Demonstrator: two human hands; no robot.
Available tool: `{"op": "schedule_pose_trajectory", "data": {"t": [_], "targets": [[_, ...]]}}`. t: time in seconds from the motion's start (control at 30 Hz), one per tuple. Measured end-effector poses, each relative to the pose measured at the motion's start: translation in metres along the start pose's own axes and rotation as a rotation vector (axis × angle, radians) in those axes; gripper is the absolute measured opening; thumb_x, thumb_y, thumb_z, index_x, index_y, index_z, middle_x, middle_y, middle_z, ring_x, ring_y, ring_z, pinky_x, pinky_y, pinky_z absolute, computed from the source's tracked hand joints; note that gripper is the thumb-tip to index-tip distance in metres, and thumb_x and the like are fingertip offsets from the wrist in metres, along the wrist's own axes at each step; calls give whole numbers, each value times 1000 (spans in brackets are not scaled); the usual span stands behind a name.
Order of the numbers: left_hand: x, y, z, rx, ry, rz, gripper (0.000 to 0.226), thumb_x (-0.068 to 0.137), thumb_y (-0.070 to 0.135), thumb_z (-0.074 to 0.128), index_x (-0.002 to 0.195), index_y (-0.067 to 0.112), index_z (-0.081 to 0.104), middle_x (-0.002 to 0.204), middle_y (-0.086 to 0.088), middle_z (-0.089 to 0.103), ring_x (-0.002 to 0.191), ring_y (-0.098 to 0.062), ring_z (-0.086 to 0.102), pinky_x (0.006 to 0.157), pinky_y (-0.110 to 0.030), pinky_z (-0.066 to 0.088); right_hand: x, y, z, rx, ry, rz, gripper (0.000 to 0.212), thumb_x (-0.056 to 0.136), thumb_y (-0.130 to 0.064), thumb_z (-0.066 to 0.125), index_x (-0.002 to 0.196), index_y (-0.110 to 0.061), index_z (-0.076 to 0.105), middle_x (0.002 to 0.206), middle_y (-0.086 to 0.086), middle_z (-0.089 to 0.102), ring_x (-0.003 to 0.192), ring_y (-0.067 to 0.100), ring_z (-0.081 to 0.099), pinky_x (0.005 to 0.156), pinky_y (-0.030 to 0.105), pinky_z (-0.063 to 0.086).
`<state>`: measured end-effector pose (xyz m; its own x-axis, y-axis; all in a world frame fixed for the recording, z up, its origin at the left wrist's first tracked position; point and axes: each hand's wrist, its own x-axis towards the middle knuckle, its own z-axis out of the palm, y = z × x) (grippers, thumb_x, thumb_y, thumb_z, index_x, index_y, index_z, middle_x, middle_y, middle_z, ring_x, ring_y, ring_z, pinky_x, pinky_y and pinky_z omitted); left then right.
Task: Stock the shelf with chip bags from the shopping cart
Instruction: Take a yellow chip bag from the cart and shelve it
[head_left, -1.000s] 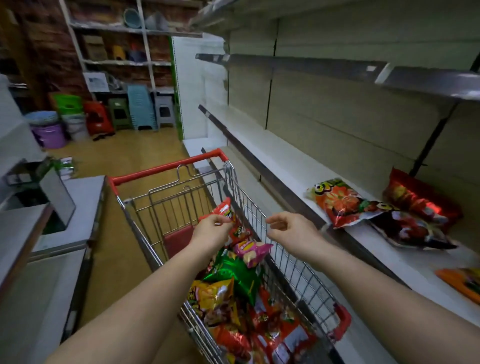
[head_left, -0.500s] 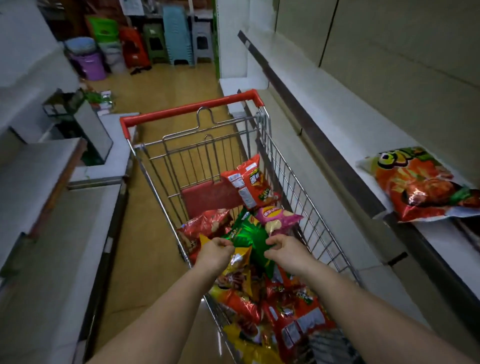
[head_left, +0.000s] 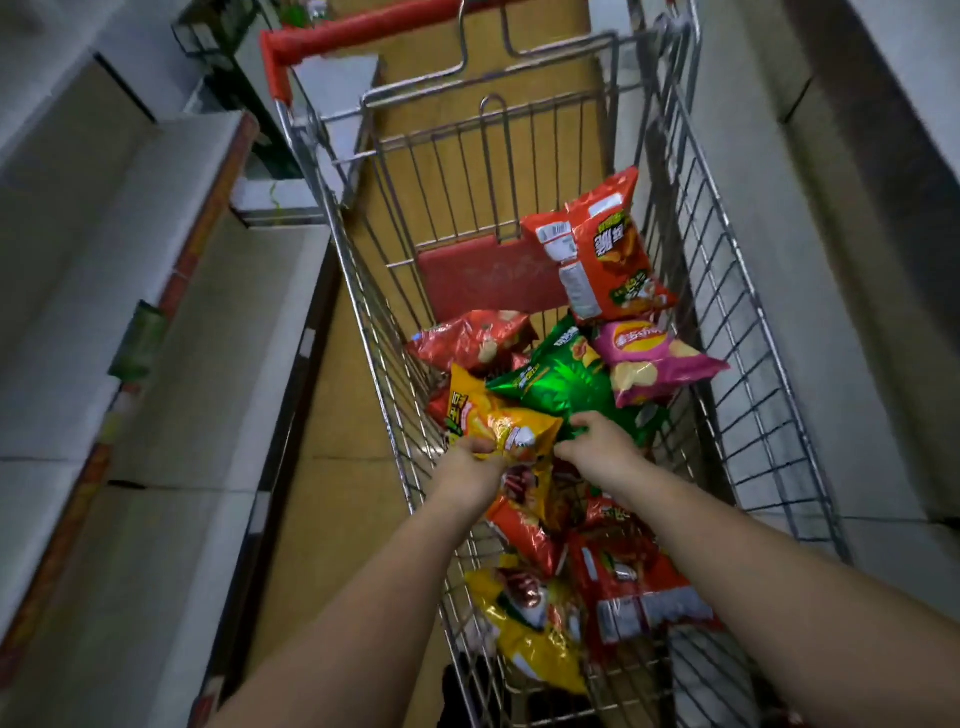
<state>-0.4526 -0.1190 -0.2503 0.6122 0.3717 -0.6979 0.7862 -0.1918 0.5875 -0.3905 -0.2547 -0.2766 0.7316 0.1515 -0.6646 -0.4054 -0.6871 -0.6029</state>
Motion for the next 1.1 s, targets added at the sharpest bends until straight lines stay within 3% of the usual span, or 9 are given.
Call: {"op": "schedule_pose_trajectory", "data": {"t": [0.07, 0.17, 0.43, 0.57, 0.63, 0.7, 0.87, 0.97, 1.1], "targets": [[9, -1, 3, -22, -2, -28, 24, 94, 21, 56, 116, 14, 52, 109, -15, 59, 84, -24, 54, 67, -29, 42, 7, -3, 2, -40, 44, -43, 55, 88, -20, 59, 139, -10, 39, 116, 12, 58, 108, 28, 55, 86, 33, 44], [23, -6, 8, -53, -2, -58, 23, 94, 20, 55, 116, 17, 50, 101, -12, 57, 74, -18, 49, 62, -27, 38, 18, -7, 6, -132, 78, -112, 53, 90, -22, 58, 139, -12, 40, 127, 14, 56, 113, 28, 54, 89, 31, 42], [52, -22, 22, -178, 21, -148, 38, 95, 23, 53, 131, 16, 44, 107, -8, 54, 92, -23, 52, 77, -29, 43, 43, -10, 35, -409, -31, -203, 58, 88, -37, 59, 139, -14, 41, 135, 14, 45, 123, 31, 46, 97, 33, 39], [59, -29, 26, -211, 53, -193, 47, 96, 20, 50, 139, 11, 34, 89, -9, 62, 81, -21, 57, 61, -25, 40, 44, 10, 59, -459, -125, -104, 73, 87, -49, 56, 146, -15, 27, 137, 16, 42, 124, 34, 44, 98, 38, 39], [62, -30, 26, -204, 78, -208, 51, 96, 18, 49, 142, 11, 29, 81, -5, 56, 70, -18, 53, 56, -26, 38, 43, 17, 70, -395, -175, -31, 75, 88, -49, 54, 147, -17, 21, 136, 17, 46, 122, 36, 46, 95, 37, 39], [65, -30, 27, -228, 78, -229, 51, 96, 16, 48, 143, 11, 28, 98, -9, 57, 82, -23, 56, 60, -26, 38, 45, 18, 73, -336, -182, 31, 73, 88, -46, 53, 147, -19, 20, 133, 17, 50, 119, 37, 49, 91, 35, 40], [64, -29, 27, -288, 84, -251, 45, 94, 10, 46, 138, 10, 37, 102, -9, 54, 76, -19, 49, 50, -23, 35, 49, 14, 69, -243, -147, 7, 71, 82, -45, 62, 139, -13, 35, 129, 15, 53, 117, 34, 51, 90, 34, 41], [63, -28, 25, -362, 97, -270, 40, 93, 8, 46, 132, 7, 45, 100, -10, 53, 67, -15, 45, 47, -21, 33, 46, 23, 62, -82, -101, -45, 56, 79, -31, 71, 129, -16, 50, 117, 10, 61, 106, 29, 57, 81, 27, 42], [55, -23, 26, -427, 82, -258, 42, 91, 13, 56, 131, 8, 44, 101, -11, 55, 67, -15, 48, 56, -25, 39, 37, 38, 36, 302, -208, -4, 61, 76, -9, 74, 132, -16, 49, 112, 7, 63, 99, 23, 60, 84, 29, 46]]}}
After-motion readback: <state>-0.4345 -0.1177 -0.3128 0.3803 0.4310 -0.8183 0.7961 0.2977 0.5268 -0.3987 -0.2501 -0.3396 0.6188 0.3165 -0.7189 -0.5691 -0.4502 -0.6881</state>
